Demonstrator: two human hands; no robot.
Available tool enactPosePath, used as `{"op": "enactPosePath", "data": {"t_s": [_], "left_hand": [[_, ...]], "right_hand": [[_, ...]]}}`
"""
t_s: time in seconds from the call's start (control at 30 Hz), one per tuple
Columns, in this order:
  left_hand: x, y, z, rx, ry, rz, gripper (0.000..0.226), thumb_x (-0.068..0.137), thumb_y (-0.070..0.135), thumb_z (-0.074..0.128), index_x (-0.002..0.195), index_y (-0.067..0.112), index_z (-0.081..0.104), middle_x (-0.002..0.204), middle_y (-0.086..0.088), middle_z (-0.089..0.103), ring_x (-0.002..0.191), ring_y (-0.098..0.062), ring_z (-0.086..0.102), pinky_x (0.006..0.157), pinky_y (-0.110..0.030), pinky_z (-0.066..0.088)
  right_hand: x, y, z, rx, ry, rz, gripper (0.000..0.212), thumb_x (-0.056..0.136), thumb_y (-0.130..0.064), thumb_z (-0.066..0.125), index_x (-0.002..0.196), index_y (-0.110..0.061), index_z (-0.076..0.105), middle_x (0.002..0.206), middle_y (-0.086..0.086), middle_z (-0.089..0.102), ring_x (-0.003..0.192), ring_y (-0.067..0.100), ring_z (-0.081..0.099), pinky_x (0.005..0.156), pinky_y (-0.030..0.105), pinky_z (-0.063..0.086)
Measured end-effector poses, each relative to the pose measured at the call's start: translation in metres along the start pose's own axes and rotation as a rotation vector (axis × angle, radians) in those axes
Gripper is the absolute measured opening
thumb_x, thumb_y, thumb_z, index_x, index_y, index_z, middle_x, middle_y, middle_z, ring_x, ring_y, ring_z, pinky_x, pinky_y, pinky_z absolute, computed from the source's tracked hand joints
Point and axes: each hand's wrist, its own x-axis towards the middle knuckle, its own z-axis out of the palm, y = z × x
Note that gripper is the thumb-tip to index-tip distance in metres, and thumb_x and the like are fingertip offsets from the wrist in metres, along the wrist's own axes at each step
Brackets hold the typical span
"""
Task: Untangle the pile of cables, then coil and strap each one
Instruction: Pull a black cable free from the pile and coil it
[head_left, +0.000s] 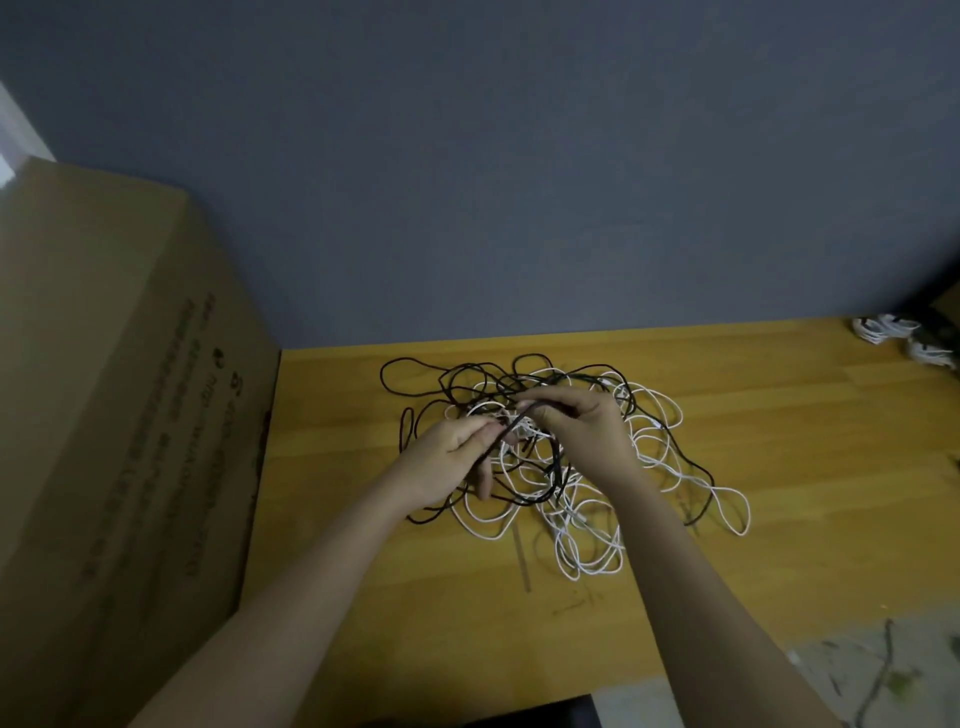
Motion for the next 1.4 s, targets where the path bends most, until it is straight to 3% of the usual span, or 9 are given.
{"op": "enactPosePath", "data": {"t_s": [0.17,0.3,0.4,0.63,0.7,0.9,1.2,1.3,1.4], "left_hand": [[-0.009,0.003,-0.007,0.437,0.123,0.215,0.045,0.101,0.05,0.025,0.103,0.024,0.062,0.053,0.007,0.056,0.049,-0.008,0.05,0.055,-0.028,0.045],[-0.011,0.009,-0.016,0.648,0.147,0.406,0.05,0.098,0.054,0.024,0.087,0.017,0.056,0.056,0.014,0.053,0.059,0.0,0.044,0.08,-0.021,0.043],[-0.011,0.013,-0.018,0.153,0.145,0.209,0.045,0.094,0.054,0.029,0.09,0.016,0.052,0.053,0.013,0.047,0.048,-0.004,0.043,0.053,-0.023,0.041],[0.012,0.016,-0.034,-1.435,0.314,-0.024,0.039,0.101,0.041,0.032,0.076,0.017,0.051,0.046,0.009,0.036,0.035,-0.002,0.03,0.037,-0.014,0.032],[0.017,0.012,-0.037,-1.634,0.351,-0.058,0.041,0.102,0.04,0.032,0.078,0.015,0.053,0.046,0.009,0.036,0.035,-0.002,0.03,0.035,-0.014,0.03],[0.016,-0.005,-0.021,-1.307,0.431,-0.146,0.039,0.093,0.047,0.04,0.09,0.013,0.057,0.052,0.009,0.034,0.041,-0.005,0.027,0.04,-0.017,0.029],[0.013,0.011,-0.02,-0.918,0.35,-0.094,0.043,0.085,0.051,0.044,0.092,0.01,0.056,0.054,0.009,0.036,0.044,-0.006,0.03,0.044,-0.016,0.027],[0.005,0.018,-0.026,-1.066,0.226,-0.062,0.033,0.088,0.042,0.047,0.082,0.011,0.054,0.05,0.008,0.033,0.04,-0.005,0.027,0.04,-0.016,0.029],[0.002,0.021,-0.032,-1.288,0.236,0.021,0.031,0.089,0.04,0.047,0.079,0.012,0.056,0.05,0.008,0.034,0.039,-0.004,0.027,0.039,-0.015,0.028]], "right_hand": [[0.014,-0.008,-0.001,0.036,-0.018,0.011,0.026,0.084,0.001,0.064,0.08,-0.022,0.076,0.079,0.014,0.072,0.051,0.005,0.056,0.059,0.016,0.049],[0.019,-0.017,0.006,0.165,-0.005,-0.001,0.024,0.083,0.001,0.066,0.081,-0.02,0.075,0.064,-0.006,0.07,0.056,0.003,0.06,0.057,0.011,0.047],[0.023,-0.017,0.014,0.223,0.023,0.004,0.022,0.085,-0.001,0.066,0.082,-0.022,0.075,0.07,-0.005,0.071,0.064,0.009,0.062,0.059,0.016,0.048],[-0.004,0.035,0.035,0.041,-0.062,0.125,0.016,0.096,-0.017,0.054,0.096,-0.012,0.069,0.089,0.005,0.07,0.085,0.01,0.066,0.078,0.02,0.048],[-0.015,0.047,0.043,-0.038,-0.095,0.113,0.02,0.099,-0.011,0.047,0.1,-0.003,0.066,0.082,0.002,0.066,0.074,0.002,0.061,0.073,0.019,0.045],[-0.003,-0.002,0.044,0.046,0.325,-0.115,0.02,0.1,-0.013,0.043,0.102,-0.015,0.063,0.068,-0.009,0.054,0.053,0.0,0.044,0.049,0.013,0.033],[0.075,-0.065,0.028,-0.07,0.404,-0.333,0.021,0.102,-0.021,0.042,0.095,-0.023,0.062,0.068,-0.008,0.054,0.053,0.007,0.051,0.05,0.025,0.047],[0.07,-0.01,0.034,-0.285,0.286,-0.139,0.022,0.101,-0.023,0.043,0.101,-0.016,0.064,0.068,0.001,0.058,0.059,0.023,0.051,0.056,0.036,0.04],[0.044,0.041,0.046,-0.526,-0.045,-0.001,0.021,0.099,-0.021,0.047,0.105,-0.013,0.065,0.082,0.006,0.065,0.07,0.019,0.051,0.062,0.027,0.034]]}}
